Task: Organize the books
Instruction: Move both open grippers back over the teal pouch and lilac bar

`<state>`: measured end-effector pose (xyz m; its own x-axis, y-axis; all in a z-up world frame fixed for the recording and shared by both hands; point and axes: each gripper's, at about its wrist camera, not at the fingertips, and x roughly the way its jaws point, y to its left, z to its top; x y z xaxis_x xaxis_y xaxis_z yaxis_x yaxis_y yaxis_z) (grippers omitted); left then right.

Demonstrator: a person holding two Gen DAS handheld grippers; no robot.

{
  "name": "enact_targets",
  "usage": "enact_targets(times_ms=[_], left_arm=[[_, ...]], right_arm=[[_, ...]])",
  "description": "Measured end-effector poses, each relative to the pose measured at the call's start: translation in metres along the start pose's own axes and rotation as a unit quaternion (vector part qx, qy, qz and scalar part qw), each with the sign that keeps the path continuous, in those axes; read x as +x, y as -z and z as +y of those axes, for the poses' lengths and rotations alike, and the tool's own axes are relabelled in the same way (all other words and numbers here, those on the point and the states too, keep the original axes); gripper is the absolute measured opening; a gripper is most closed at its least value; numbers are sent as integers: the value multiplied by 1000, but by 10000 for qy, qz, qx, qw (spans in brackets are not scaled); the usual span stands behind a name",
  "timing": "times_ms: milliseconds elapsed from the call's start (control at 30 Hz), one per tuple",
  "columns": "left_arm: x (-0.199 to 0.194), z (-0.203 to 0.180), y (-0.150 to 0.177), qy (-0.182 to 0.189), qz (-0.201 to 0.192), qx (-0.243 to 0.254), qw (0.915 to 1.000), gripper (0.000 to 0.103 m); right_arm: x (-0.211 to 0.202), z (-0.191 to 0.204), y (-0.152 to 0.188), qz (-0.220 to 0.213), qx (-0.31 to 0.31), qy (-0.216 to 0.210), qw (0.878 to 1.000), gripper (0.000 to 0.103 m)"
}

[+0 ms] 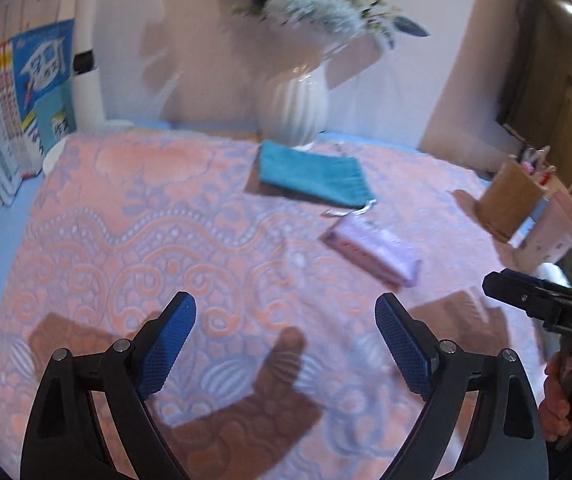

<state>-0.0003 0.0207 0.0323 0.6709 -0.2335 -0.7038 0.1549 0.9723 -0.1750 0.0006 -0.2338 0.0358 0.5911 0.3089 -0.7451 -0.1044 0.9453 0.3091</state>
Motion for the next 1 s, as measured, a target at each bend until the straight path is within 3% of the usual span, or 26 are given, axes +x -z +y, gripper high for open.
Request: enact_targets(times_ms=[133,1000], left_arm=[[11,5,3,-229,-24,-78,9997,91],[12,1,9,-550,-104,80,9984,91]], right_arm=[[19,2,5,-58,-358,467,9982,85],[34,-1,11,123,-447,619,9970,88]])
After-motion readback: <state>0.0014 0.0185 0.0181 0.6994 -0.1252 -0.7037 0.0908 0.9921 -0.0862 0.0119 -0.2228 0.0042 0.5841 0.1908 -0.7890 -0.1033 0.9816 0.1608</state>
